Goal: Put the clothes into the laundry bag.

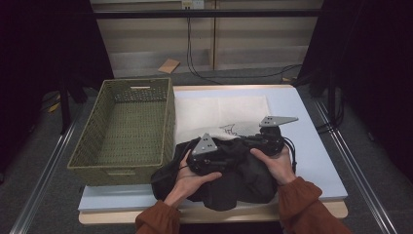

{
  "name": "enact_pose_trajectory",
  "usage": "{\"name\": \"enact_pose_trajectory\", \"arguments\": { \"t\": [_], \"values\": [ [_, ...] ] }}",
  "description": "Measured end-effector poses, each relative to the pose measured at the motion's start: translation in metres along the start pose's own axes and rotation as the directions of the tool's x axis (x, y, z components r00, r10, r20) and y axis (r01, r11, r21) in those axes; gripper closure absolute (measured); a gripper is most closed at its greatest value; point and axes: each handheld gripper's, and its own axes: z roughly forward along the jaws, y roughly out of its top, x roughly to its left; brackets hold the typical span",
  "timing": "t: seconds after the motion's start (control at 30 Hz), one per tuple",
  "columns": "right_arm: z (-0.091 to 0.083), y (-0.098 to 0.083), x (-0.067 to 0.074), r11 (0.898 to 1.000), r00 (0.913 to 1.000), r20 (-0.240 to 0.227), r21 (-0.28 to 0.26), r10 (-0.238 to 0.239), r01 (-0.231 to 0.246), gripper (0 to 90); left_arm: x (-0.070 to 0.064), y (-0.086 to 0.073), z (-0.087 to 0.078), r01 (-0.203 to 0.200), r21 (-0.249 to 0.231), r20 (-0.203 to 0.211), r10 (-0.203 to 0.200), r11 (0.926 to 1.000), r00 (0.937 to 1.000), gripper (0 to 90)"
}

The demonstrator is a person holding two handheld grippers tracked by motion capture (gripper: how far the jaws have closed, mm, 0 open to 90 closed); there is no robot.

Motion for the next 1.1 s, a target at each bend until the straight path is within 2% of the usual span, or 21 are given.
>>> {"name": "enact_pose_trajectory", "arguments": {
  "t": [0.03, 0.13, 0.17, 0.23, 0.4, 0.47, 0.5, 0.53, 0.63, 0.7, 0.8, 0.83, 0.87, 0.97, 1.03, 1.07, 1.1],
  "values": [
    [0.000, 0.000, 0.000, 1.000, 1.0000, 0.000, 0.002, -0.002, 0.002, 88.5, 0.000, 0.002, -0.002, -0.003, -0.010, 0.012, 0.003, 1.0000, 0.9999, 50.8],
    [0.001, -0.001, 0.000, 1.000, 1.0000, 0.004, 0.001, -0.008, 0.008, 88.4, -0.002, 0.008, -0.004, -0.034, 0.010, 0.001, 0.034, 0.9994, 0.9994, 50.7],
    [0.001, -0.001, -0.001, 1.000, 1.0000, 0.004, 0.001, -0.006, 0.006, 88.4, -0.003, 0.009, -0.005, -0.045, 0.002, 0.001, 0.045, 0.9990, 0.9990, 50.6],
    [0.001, -0.001, -0.001, 1.000, 1.0000, 0.002, -0.004, -0.004, 0.004, 88.4, -0.004, 0.012, -0.008, -0.036, -0.015, 0.009, 0.036, 0.9992, 0.9993, 49.5],
    [0.001, -0.002, -0.001, 1.000, 0.9999, 0.006, -0.010, -0.012, 0.012, 88.3, -0.002, 0.016, -0.017, -0.045, -0.016, -0.008, 0.045, 0.9989, 0.9990, 47.5],
    [0.001, -0.002, -0.001, 1.000, 0.9999, 0.004, -0.011, -0.010, 0.010, 88.2, -0.002, 0.016, -0.019, -0.045, -0.025, 0.004, 0.045, 0.9987, 0.9990, 48.6],
    [0.001, -0.002, -0.002, 1.000, 1.0000, -0.001, -0.014, -0.006, 0.006, 88.2, -0.001, 0.015, -0.021, -0.045, -0.040, -0.006, 0.044, 0.9982, 0.9990, 48.5],
    [0.001, -0.002, -0.003, 1.000, 1.0000, -0.009, -0.013, 0.000, 0.000, 88.1, -0.001, 0.015, -0.021, -0.045, -0.036, -0.009, 0.045, 0.9984, 0.9990, 47.4],
    [0.001, -0.003, -0.004, 1.000, 0.9999, -0.010, -0.015, -0.004, 0.004, 88.2, 0.000, 0.014, -0.019, -0.046, -0.042, 0.003, 0.046, 0.9980, 0.9989, 45.4],
    [0.002, -0.003, -0.004, 1.000, 0.9999, -0.010, -0.015, -0.008, 0.008, 88.2, -0.002, 0.015, -0.013, -0.062, -0.049, 0.030, 0.064, 0.9969, 0.9975, 46.2],
    [0.001, -0.003, -0.004, 1.000, 0.9999, -0.009, -0.016, -0.010, 0.010, 88.1, -0.005, 0.013, -0.005, -0.084, -0.025, 0.021, 0.085, 0.9961, 0.9962, 62.6],
    [0.002, -0.003, -0.004, 1.000, 0.9999, -0.007, -0.011, -0.014, 0.014, 87.9, -0.006, 0.011, 0.000, -0.086, -0.007, 0.014, 0.086, 0.9963, 0.9962, 72.0],
    [0.001, -0.003, -0.004, 1.000, 0.9999, 0.000, -0.012, -0.014, 0.014, 87.7, -0.007, 0.007, 0.009, -0.094, 0.015, 0.012, 0.094, 0.9954, 0.9955, 76.0],
    [0.000, -0.002, -0.004, 1.000, 0.9996, 0.006, -0.003, -0.028, 0.028, 87.6, -0.006, 0.004, 0.015, -0.080, 0.027, 0.013, 0.080, 0.9964, 0.9967, 80.2],
    [0.000, -0.001, -0.005, 1.000, 1.0000, -0.003, 0.006, -0.007, 0.007, 88.0, -0.003, 0.000, 0.024, -0.057, 0.071, 0.003, 0.057, 0.9959, 0.9984, 82.4],
    [-0.001, 0.000, -0.006, 1.000, 0.9999, -0.013, 0.004, 0.007, -0.007, 88.2, -0.003, 0.000, 0.024, -0.057, 0.071, 0.003, 0.057, 0.9959, 0.9984, 83.0],
    [-0.002, 0.000, -0.006, 1.000, 0.9997, -0.012, 0.002, 0.023, -0.023, 88.4, 0.001, -0.004, 0.032, -0.058, 0.097, 0.001, 0.059, 0.9935, 0.9983, 83.2]
  ]
}}
